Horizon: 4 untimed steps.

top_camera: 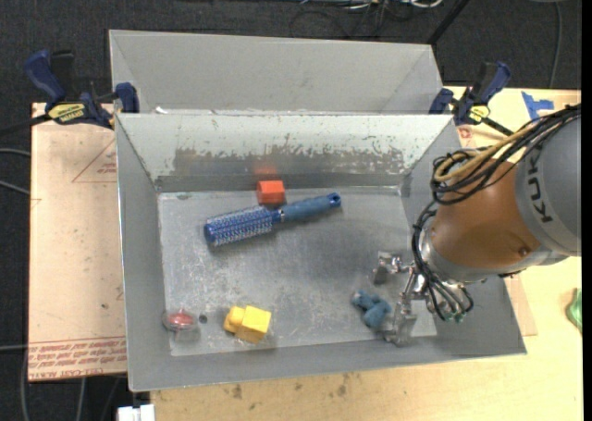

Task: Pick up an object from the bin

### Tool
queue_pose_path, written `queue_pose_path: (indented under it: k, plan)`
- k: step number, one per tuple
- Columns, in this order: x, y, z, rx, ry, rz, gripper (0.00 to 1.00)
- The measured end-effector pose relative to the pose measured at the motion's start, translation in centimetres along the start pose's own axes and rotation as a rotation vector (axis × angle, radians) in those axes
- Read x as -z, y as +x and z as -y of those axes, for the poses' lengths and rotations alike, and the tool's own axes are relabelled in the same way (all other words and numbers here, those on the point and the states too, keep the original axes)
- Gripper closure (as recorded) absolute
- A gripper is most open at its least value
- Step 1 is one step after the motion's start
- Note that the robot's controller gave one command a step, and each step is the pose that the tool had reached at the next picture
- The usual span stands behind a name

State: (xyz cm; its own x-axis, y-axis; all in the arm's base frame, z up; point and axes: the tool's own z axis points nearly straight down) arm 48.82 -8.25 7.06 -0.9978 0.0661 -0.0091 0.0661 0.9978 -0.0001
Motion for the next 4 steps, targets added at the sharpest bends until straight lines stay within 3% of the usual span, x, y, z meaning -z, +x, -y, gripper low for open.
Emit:
queue_pose_path:
  k: [1, 2, 3, 4]
  plan:
    - [0.1, 0.6, -3.0, 0.096, 0.000, 0.007, 0.00]
    - [0.0, 1.0, -3.0, 0.097, -0.001, -0.008, 1.00]
    - [11.9, -4.4, -2.4, 0.136, 0.001, 0.005, 1.00]
    - [18.4, -7.0, -2.0, 0.126, 0.000, 0.004, 1.00]
